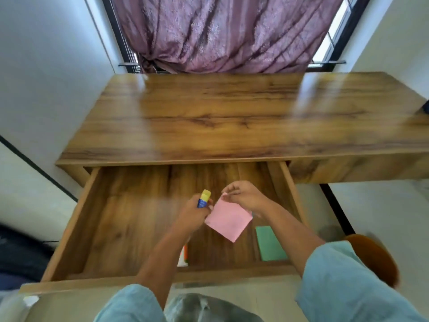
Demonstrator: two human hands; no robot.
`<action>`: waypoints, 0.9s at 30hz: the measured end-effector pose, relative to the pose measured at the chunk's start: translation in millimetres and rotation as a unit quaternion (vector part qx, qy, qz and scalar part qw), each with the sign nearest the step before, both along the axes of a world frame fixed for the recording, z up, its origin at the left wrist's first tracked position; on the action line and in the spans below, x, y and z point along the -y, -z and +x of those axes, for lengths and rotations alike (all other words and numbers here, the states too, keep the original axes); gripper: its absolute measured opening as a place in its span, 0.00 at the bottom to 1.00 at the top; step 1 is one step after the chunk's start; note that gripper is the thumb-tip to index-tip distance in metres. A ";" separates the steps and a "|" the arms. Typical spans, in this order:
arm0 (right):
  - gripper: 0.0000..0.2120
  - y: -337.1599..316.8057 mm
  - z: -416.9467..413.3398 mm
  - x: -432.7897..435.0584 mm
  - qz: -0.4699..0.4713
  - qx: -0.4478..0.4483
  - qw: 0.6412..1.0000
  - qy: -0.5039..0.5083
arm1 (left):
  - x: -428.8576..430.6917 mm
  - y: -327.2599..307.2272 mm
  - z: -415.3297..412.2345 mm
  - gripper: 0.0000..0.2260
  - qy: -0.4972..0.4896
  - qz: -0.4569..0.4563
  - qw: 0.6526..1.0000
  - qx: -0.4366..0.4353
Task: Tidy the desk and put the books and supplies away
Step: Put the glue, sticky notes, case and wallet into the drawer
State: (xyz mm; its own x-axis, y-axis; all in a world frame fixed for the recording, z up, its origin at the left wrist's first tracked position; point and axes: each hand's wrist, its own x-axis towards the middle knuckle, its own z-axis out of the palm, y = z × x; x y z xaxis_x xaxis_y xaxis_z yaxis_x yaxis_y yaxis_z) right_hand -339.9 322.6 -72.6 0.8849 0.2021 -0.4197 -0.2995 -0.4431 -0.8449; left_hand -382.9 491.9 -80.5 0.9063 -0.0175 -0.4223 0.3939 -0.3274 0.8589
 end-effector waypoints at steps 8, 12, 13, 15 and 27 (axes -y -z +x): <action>0.10 42.2 -22.4 2.5 -0.148 0.057 0.971 -0.179 | 25.6 25.7 -38.3 0.05 -0.003 0.035 0.994 -0.102; 0.11 56.3 -30.5 -0.8 -0.221 0.076 0.943 -0.236 | 27.4 31.0 -44.1 0.07 0.002 0.050 0.990 -0.130; 0.10 58.5 -32.7 -0.6 -0.238 0.084 0.936 -0.246 | 28.6 31.9 -45.1 0.08 0.000 0.051 0.990 -0.135; 0.10 62.3 -34.8 2.9 -0.271 0.102 0.920 -0.263 | 32.3 35.9 -45.3 0.07 0.008 0.048 0.989 -0.140; 0.16 80.8 -50.8 18.8 -0.290 0.133 0.920 -0.227 | 57.5 49.3 -40.4 0.06 0.051 0.118 0.984 -0.122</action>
